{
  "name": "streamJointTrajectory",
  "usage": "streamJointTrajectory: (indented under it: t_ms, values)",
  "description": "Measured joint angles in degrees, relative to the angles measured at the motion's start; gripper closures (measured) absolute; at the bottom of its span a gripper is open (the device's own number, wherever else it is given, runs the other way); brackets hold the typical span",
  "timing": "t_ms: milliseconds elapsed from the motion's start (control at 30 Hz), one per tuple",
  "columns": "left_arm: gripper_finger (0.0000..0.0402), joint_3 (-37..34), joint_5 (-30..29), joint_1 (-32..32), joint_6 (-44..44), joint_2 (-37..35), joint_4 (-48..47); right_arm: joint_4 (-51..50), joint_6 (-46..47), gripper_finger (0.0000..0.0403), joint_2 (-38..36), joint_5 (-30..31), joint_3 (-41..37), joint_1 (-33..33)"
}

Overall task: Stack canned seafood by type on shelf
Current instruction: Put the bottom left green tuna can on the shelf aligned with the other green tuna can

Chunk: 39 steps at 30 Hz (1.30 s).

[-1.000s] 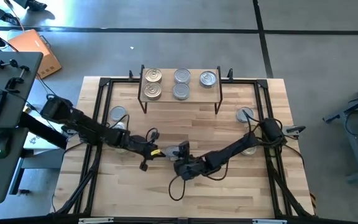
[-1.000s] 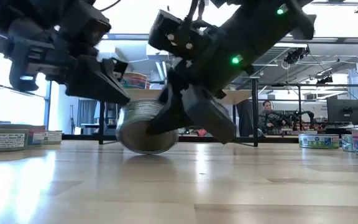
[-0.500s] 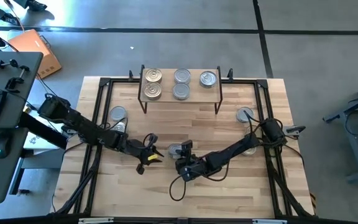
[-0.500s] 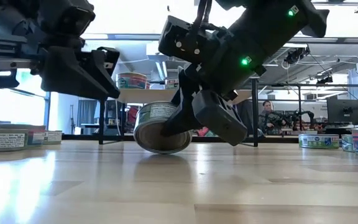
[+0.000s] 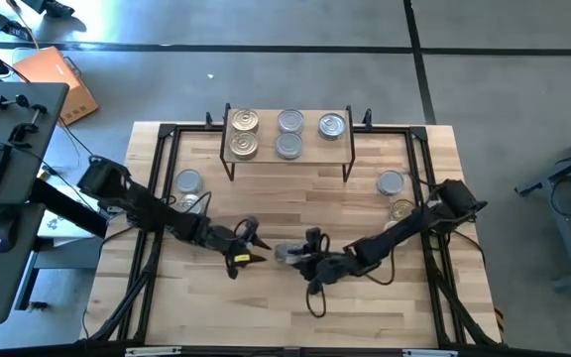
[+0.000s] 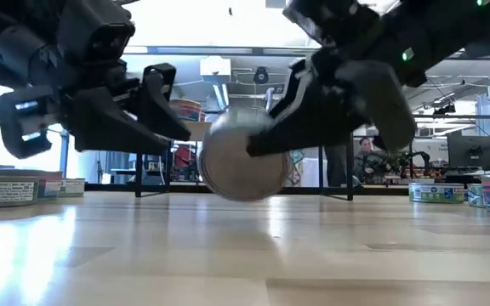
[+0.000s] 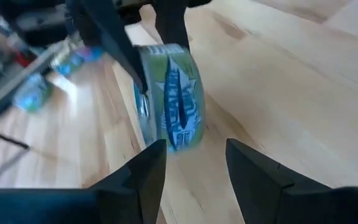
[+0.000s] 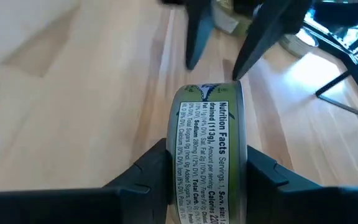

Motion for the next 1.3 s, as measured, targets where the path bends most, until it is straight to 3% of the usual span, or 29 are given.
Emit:
streamJointTrajectory:
  t_ms: [300, 600, 833, 1300]
  values:
    - [0.0215, 0.21, -2.73, 0.54, -0.41, 8.15, 14.56, 4.81, 1.10, 0.0280, 0.01, 2.16, -2.38, -0.35]
    - [0.0205, 0.92, -9.19, -0.13, -1.43, 9.53, 15.99, 0.95, 6.30, 0.0280, -0.17, -0.70, -2.23, -0.95]
    - [0.0206, 0.85, -5.97, 0.68, -5.56, 9.49, 16.17, 5.32, 4.91, 0.0281, -0.08, -1.04, -2.36, -0.99]
    - [0.0206, 0.74, -6.24, 0.94, -5.80, 9.49, 16.21, 5.71, 5.12, 0.0281, -0.06, 2.89, -2.47, -1.41]
